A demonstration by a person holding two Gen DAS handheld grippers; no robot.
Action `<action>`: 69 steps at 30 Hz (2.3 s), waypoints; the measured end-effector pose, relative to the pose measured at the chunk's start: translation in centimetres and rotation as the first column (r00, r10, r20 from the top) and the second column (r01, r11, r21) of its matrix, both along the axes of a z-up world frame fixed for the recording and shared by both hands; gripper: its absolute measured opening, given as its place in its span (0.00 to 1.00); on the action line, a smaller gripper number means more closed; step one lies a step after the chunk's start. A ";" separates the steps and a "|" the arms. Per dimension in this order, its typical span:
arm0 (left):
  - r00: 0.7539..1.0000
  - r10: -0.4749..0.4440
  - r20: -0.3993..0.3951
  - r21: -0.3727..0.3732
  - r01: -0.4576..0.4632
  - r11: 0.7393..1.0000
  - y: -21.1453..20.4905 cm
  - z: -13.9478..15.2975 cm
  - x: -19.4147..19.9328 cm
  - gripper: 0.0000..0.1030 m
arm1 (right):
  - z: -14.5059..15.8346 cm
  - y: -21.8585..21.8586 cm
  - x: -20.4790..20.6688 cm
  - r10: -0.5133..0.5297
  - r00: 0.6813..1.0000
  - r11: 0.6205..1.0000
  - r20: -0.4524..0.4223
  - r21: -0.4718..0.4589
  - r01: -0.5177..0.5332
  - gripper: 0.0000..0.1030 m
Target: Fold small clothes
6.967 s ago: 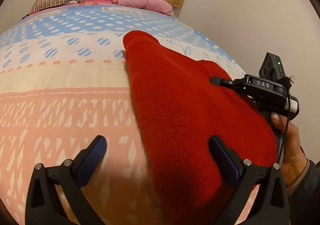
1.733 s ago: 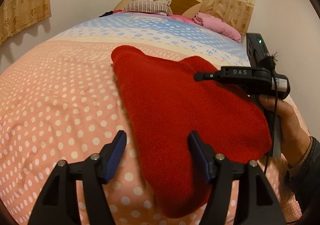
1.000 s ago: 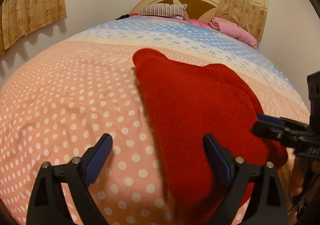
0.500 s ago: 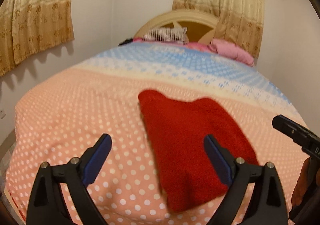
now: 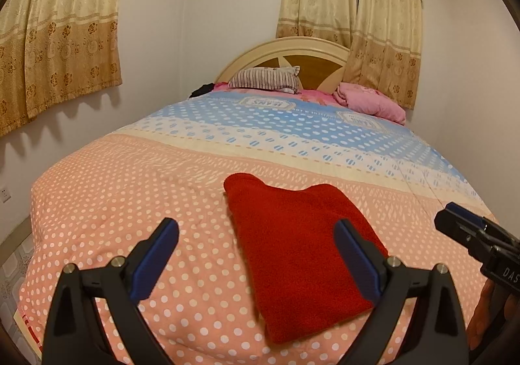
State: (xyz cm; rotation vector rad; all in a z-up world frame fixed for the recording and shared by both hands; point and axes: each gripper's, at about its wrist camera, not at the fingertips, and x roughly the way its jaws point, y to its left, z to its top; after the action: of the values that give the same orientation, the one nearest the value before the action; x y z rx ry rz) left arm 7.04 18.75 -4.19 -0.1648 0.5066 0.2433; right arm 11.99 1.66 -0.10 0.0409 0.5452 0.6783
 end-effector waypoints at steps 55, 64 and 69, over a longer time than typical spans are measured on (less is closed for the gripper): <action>1.000 -0.013 -0.024 -0.022 0.012 1.000 -0.5 0.5 0.0 0.96 | 0.1 0.2 -1.2 0.007 1.000 1.000 0.011 0.028 -0.007 0.63; 0.999 0.028 0.023 -0.018 -0.028 0.999 0.8 1.4 -0.8 1.00 | 1.1 0.5 -2.1 0.032 0.999 0.999 0.029 0.037 -0.033 0.63; 0.999 0.047 0.014 -0.031 -0.047 0.998 1.5 1.0 -0.6 1.00 | 1.5 0.7 -2.5 0.050 0.998 0.998 0.042 0.032 -0.052 0.63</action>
State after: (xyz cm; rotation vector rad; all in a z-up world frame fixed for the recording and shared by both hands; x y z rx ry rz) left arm 6.42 20.25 -3.16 -0.2081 0.4927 0.2800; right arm 9.52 2.41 1.42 0.0438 0.4969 0.7364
